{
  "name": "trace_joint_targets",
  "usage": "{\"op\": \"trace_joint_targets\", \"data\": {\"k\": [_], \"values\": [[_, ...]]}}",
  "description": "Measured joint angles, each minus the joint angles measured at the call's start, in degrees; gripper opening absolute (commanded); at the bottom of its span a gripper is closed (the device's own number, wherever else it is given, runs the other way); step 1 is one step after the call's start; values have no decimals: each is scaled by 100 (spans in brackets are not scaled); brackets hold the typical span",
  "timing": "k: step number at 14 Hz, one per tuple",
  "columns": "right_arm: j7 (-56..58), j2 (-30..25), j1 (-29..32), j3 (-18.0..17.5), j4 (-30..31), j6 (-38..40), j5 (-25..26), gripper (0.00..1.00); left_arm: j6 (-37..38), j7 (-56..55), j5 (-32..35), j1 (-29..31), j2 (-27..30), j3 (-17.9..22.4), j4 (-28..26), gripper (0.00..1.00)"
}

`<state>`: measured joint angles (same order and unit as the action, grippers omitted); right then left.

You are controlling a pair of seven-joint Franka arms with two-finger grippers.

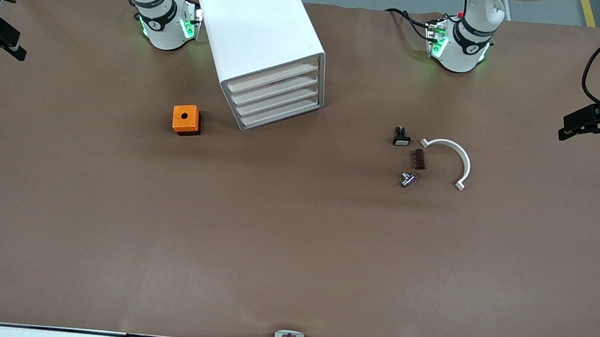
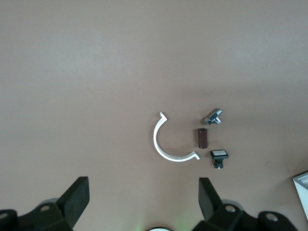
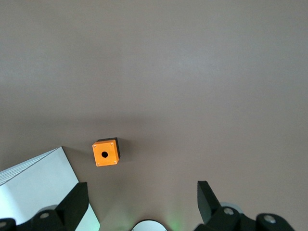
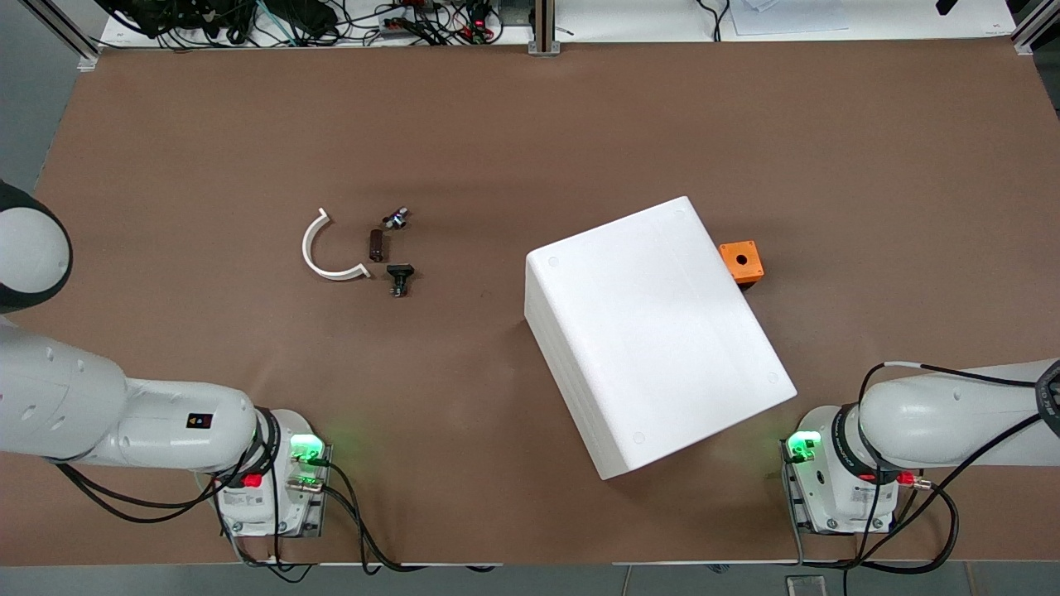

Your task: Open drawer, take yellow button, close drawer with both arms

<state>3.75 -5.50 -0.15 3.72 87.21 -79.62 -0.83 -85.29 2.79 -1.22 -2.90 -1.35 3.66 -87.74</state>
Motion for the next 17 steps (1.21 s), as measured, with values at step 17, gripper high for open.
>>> {"op": "trace_joint_targets", "data": {"k": [17], "values": [[0,0,0,2,-1,0,0,100,194,-44,-126,46,-456,-38,-120,100]]}}
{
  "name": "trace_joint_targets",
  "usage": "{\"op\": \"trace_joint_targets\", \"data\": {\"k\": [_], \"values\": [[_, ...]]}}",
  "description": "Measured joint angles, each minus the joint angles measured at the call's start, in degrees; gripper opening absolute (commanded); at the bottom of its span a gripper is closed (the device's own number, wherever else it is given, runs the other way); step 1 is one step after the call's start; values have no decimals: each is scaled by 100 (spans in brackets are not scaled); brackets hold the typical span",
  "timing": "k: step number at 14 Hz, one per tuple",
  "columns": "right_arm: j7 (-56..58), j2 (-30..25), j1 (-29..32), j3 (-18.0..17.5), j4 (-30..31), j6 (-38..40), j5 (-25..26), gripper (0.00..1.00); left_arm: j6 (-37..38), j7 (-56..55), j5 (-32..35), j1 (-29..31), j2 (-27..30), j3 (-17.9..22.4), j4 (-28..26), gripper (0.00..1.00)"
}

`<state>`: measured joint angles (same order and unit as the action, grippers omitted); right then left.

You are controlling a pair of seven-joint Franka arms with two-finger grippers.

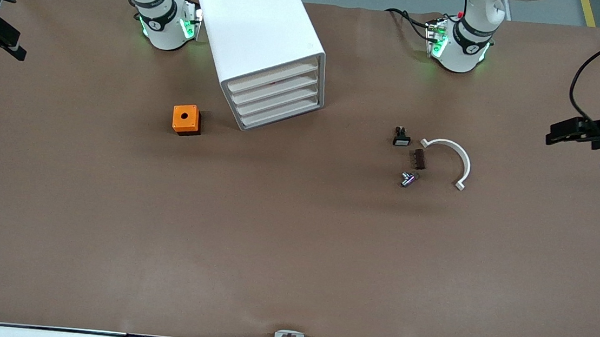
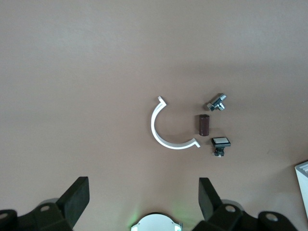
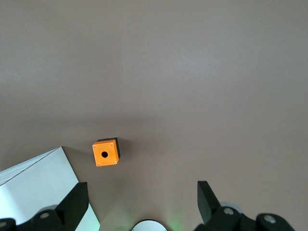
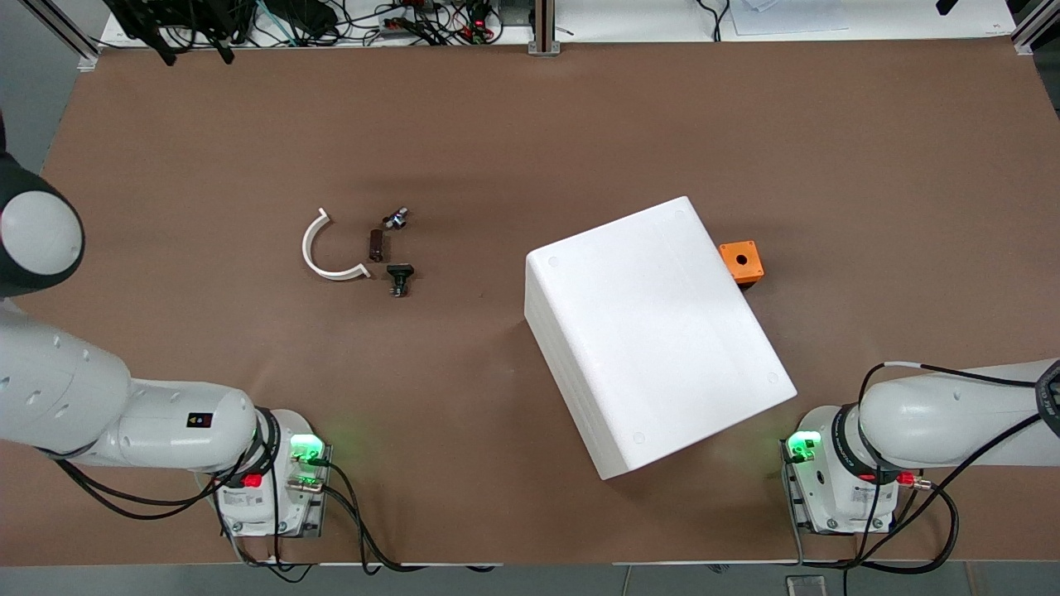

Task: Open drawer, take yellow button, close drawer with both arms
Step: 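Move the left gripper to the uppermost drawer handle of the white unit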

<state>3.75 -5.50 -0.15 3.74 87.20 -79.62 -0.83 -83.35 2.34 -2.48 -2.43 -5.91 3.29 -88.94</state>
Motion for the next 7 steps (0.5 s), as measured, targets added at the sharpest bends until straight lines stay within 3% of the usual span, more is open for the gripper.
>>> {"op": "trace_joint_targets", "data": {"k": [7], "values": [[0,0,0,3,-4,0,0,100,-281,-1065,-716,-494,-822,-66,0,100]]}}
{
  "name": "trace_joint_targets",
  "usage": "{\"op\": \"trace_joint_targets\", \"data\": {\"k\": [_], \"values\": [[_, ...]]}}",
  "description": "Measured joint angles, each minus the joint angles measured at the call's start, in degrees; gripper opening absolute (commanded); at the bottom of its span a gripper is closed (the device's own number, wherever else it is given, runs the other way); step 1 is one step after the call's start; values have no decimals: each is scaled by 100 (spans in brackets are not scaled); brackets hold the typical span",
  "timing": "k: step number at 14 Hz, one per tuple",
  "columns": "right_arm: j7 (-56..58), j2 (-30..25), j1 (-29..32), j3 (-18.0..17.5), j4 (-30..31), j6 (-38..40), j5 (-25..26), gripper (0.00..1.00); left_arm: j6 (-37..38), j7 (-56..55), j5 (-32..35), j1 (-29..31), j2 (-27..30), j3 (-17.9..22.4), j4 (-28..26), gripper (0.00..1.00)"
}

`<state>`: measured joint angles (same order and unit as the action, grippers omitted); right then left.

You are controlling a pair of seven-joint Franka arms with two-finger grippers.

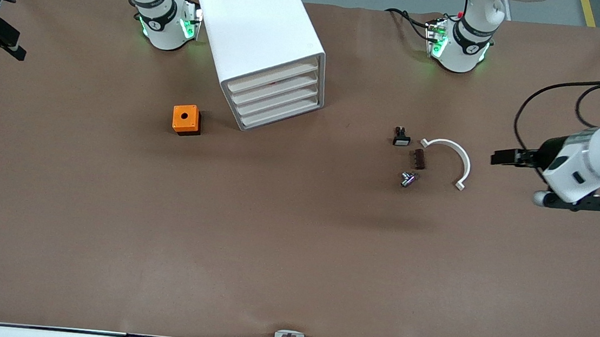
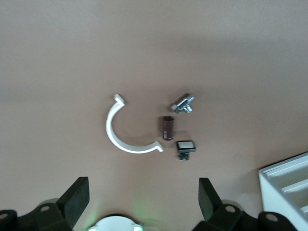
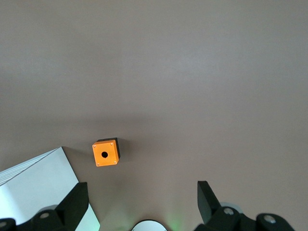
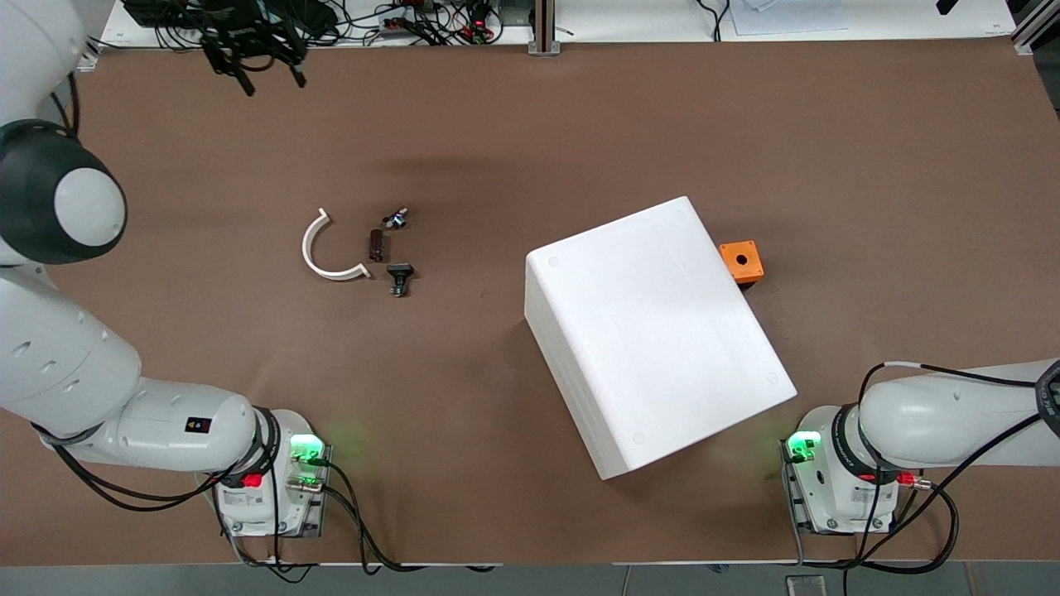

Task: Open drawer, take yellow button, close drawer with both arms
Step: 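Move the left gripper to the uppermost drawer handle of the white unit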

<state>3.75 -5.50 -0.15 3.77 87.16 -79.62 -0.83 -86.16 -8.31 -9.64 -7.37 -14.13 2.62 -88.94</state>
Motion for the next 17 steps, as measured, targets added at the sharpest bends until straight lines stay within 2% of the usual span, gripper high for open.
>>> {"op": "trace_joint_targets", "data": {"k": [6,11,17], "values": [[0,0,0,9,-1,1,0,100,-145,-3071,-332,-1129,-531,-37,108,100],[0,0,0,9,-2,1,0,100,-161,-5382,-1136,-1414,-999,-42,447,100],[4,0,1,22,-3,7,0,100,-160,-8139,-2893,-1552,-1676,-43,638,100]]}}
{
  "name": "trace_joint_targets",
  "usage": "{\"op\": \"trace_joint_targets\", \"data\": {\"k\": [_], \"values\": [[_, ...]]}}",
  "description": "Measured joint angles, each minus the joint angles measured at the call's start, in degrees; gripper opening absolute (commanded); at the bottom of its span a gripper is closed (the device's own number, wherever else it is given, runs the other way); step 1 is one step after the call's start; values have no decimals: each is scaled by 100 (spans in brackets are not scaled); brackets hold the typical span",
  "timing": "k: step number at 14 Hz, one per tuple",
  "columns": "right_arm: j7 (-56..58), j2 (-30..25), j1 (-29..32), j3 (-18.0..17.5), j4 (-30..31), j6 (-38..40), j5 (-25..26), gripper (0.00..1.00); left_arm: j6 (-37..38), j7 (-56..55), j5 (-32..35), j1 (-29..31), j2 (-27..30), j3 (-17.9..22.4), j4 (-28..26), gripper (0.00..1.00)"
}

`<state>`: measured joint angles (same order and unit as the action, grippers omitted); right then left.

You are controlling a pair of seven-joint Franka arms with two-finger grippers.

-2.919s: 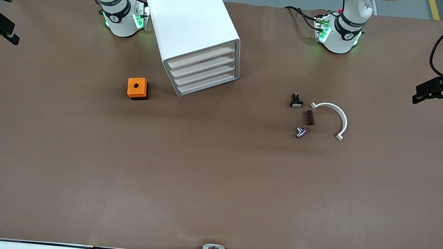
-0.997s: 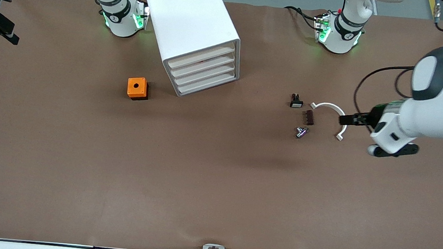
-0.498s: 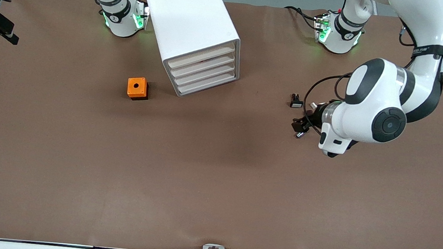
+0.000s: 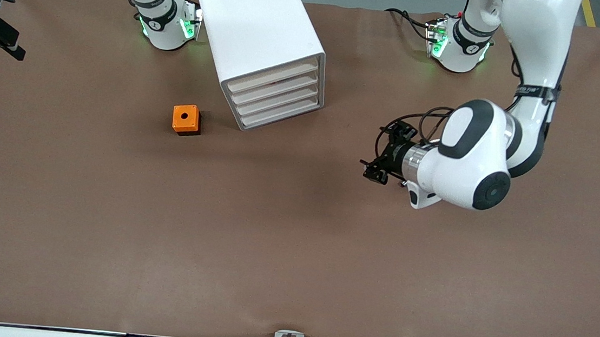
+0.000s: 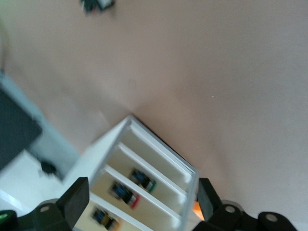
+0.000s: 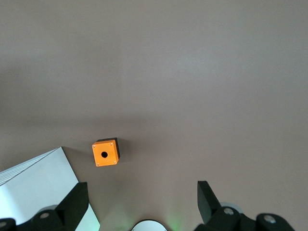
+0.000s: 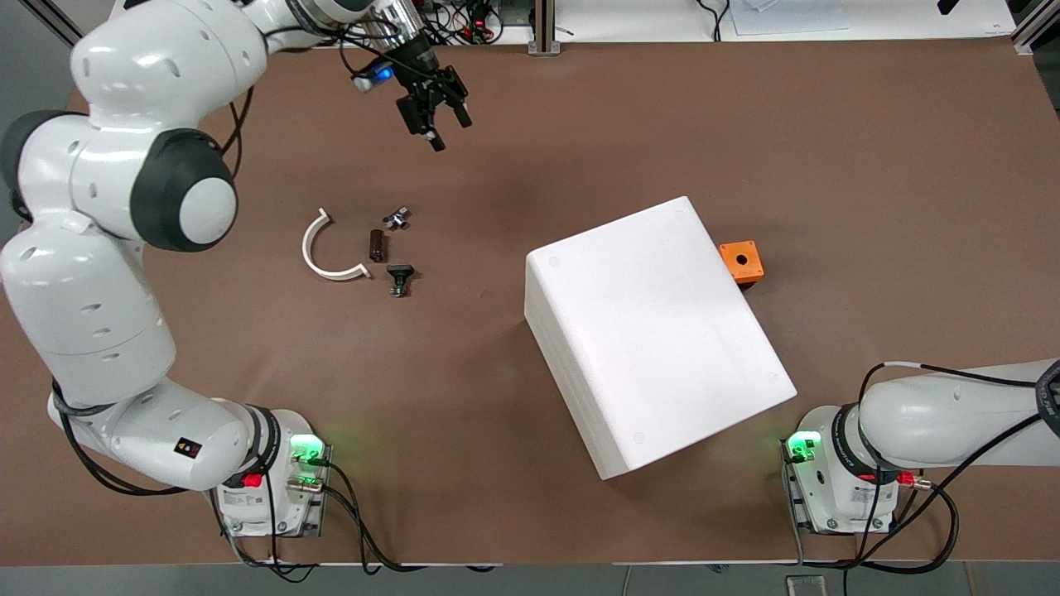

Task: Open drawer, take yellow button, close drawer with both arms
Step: 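Move the left gripper to the uppermost drawer handle of the white unit, then close the left gripper on the uppermost drawer handle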

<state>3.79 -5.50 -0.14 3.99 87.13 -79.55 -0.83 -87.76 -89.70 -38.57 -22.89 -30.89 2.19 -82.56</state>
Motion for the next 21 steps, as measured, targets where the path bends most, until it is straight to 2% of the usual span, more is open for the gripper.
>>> {"op": "trace_joint_targets", "data": {"k": [4,6,11,12,13,14,15,21], "values": [[4,0,0,21,0,0,0,100,77,-1624,-966,-17,-506,-16,166,100],[4,0,0,21,0,0,0,100,482,-2149,-1307,-76,-684,-110,180,100],[5,0,0,23,0,1,0,100,1246,-2873,-1481,-192,-916,-752,192,100],[6,0,1,24,0,1,0,100,1359,-2926,-1481,-239,-964,-799,193,82],[6,0,1,25,0,1,0,100,1445,-2974,-1482,-298,-1024,-804,191,69],[6,0,1,25,0,1,0,100,1491,-3000,-1483,-351,-1086,-806,191,58],[6,0,1,25,0,1,0,100,1513,-3012,-1484,-392,-1155,-806,191,52],[7,0,2,36,0,185,8,100,1602,-3159,-1741,-446,-1431,-810,193,50]]}}
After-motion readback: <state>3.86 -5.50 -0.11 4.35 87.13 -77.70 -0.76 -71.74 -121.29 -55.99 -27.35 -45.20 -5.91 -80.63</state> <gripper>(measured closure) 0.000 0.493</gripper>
